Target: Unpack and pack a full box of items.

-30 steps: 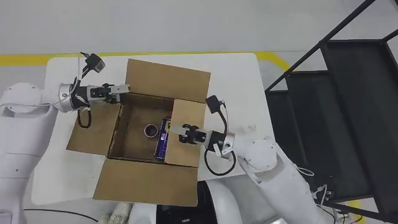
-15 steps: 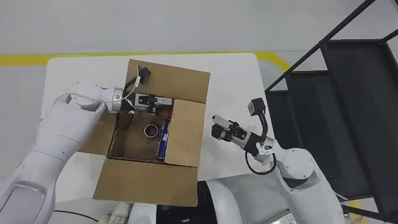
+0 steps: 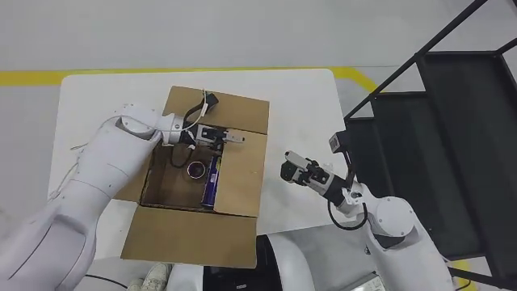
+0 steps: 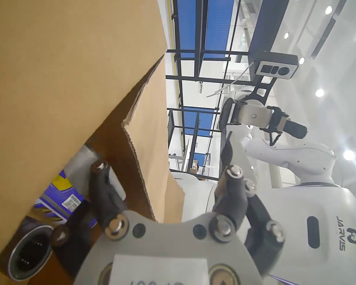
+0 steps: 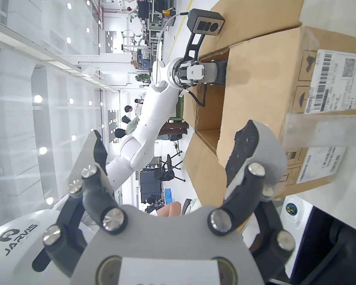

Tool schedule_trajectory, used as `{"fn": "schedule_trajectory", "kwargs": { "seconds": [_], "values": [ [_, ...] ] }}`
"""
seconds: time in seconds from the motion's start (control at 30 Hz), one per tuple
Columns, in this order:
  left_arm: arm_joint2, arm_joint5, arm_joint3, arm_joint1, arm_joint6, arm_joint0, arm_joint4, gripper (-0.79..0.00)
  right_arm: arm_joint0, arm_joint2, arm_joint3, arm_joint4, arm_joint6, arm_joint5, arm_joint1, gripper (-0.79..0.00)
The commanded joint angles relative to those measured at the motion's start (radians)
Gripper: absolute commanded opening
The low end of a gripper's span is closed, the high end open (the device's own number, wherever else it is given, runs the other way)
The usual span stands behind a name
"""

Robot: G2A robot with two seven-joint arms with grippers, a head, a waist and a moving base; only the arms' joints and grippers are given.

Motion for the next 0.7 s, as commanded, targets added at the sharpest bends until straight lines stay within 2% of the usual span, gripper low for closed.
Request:
{"fn": "schedule_trajectory", "kwargs": {
  "seconds": [0.0,0.23,0.67],
  "values": [
    [0.004,-0.016,0.016,-0.008,0.000,-0.005,0.004,-0.785,-0.002,-0.002,0.002,0.002,-0.001,-0.002,0.001,0.000],
    [-0.004,-0.075,0.036,-0.024,0.007,-0.006,0.004,-0.785,0.008,-0.020,0.003,-0.006,0.004,-0.008,0.005,0.000],
    [-0.067,-0.160,-0.010,-0.020,0.093,0.023,-0.002,-0.785,0.021,-0.041,0.011,-0.007,-0.005,-0.005,0.011,0.000]
  ]
}}
